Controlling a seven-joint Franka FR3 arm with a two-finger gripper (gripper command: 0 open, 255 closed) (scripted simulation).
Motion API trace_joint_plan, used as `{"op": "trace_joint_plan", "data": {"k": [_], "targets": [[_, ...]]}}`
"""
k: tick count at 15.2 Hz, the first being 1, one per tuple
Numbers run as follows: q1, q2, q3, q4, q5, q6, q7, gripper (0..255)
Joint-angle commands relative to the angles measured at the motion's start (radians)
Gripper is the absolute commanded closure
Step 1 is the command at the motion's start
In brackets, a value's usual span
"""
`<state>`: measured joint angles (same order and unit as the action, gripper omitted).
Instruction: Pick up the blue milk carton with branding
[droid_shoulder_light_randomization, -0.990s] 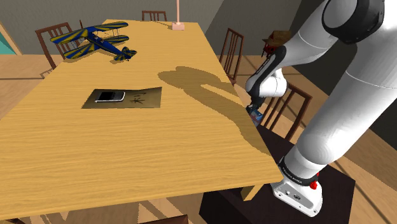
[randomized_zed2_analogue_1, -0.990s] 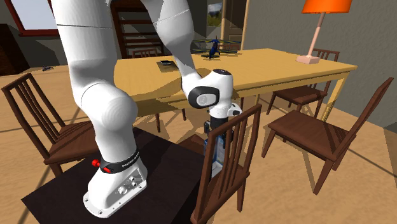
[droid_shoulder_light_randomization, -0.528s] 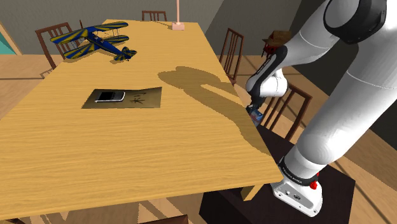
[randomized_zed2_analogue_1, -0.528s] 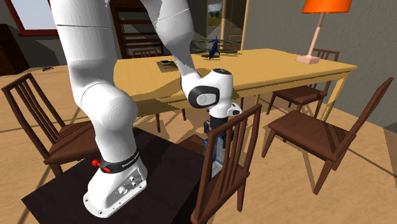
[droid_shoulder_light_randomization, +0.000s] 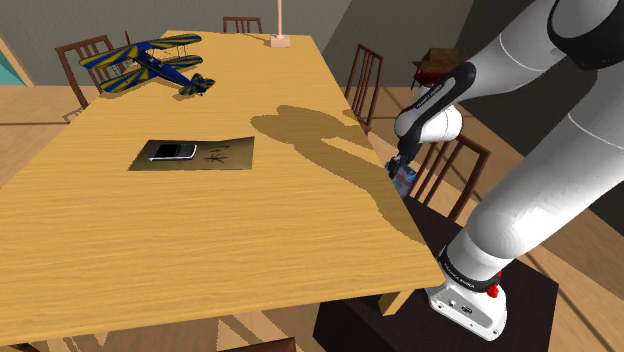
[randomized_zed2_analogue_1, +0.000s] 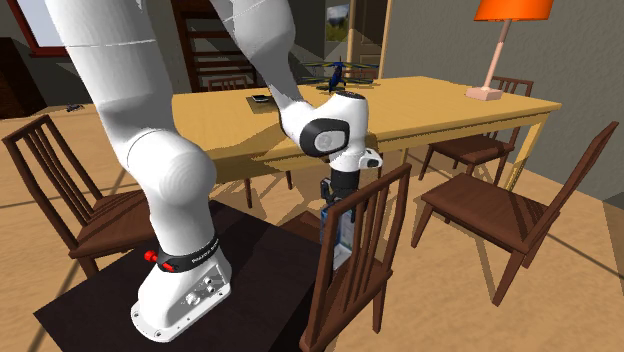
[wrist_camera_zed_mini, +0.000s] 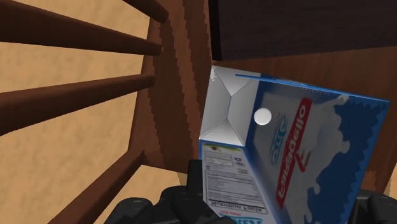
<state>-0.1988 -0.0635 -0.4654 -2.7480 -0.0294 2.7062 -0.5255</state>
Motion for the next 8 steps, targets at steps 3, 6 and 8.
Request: {"op": "trace_joint_plan", "data": {"k": [3, 6, 8], "targets": [[-0.02, -0.08, 0.006, 0.001, -0.069, -0.075, 0.049, 255], [-0.032, -0.13, 0.015, 0.009, -0.099, -0.129, 0.071, 255], [-0.033, -0.132, 0.016, 0.009, -0.1, -0.132, 0.072, 255]]}}
